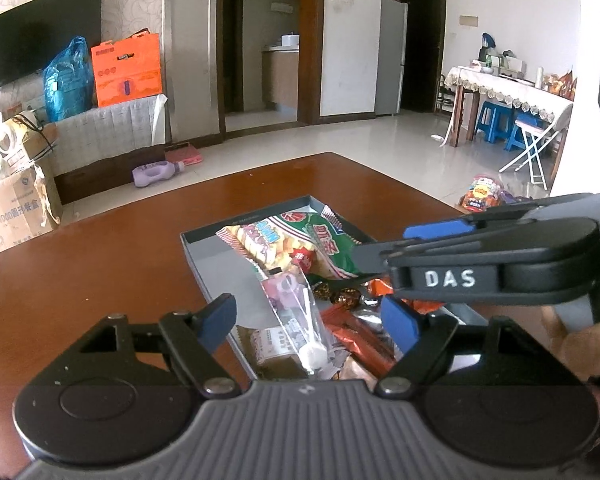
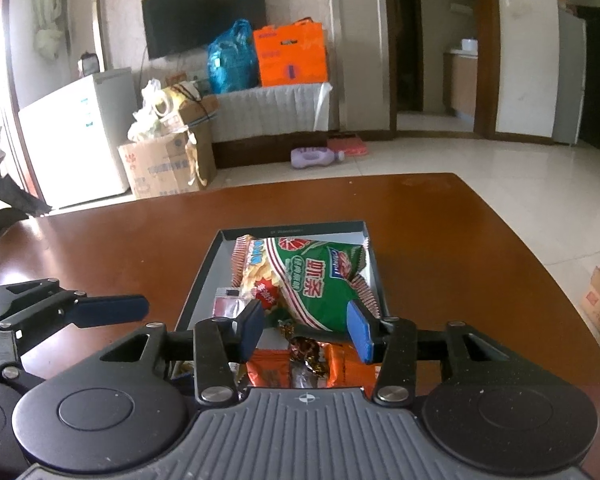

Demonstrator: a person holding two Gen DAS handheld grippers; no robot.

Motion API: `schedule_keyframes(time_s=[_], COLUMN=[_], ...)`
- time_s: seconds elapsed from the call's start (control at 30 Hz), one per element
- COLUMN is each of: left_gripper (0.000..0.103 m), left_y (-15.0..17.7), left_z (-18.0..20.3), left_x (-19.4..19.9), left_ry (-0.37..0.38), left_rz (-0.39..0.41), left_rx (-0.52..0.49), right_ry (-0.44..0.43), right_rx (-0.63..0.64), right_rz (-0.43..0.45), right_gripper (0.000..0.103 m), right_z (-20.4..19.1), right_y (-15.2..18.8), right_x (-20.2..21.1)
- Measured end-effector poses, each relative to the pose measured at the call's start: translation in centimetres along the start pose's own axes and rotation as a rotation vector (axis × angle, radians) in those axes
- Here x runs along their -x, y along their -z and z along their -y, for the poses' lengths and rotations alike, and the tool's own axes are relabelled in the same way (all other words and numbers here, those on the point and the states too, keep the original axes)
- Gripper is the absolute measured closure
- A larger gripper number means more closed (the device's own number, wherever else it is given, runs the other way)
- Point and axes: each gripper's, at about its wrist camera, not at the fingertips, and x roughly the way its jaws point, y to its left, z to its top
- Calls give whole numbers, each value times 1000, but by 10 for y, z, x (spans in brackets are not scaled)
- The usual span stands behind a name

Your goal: Organize snacks

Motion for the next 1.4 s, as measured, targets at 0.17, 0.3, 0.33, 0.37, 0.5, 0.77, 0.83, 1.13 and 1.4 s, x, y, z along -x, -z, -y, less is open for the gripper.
schedule_keyframes(time_s=[0.17,0.3,0.33,0.37,0.5,0.77,0.83,1.13,1.4], left_gripper=[14,12,12,11,7,2,2,1,1], left_y=[3,6,7,7,8,7,7,6,6], left_z=[1,-4,-6,-8,-15,-22,-23,-29,-25], left_x=[16,27,28,31,39,53,56,62,62], left_ry=[-11,-29,-37,-44,-68,-94,-96,-97,-106], left_rz=[13,14,14,12,19,33,35,48,40], left_rx=[-22,-23,-21,-18,0,24,31,69,57], right_ry=[12,13,9,7,3,1,1,-3,-1], right_rx=[-8,-10,-13,-14,-14,-11,-14,-5,-2], right_rz=[23,38,38,39,45,58,61,53,50], right_gripper=[40,30,29,29,26,22,19,18,18], right_z=[7,11,12,13,13,15,16,18,18], right_y=[3,7,8,9,13,17,18,20,21], right_x=[11,19,21,22,29,37,38,37,37])
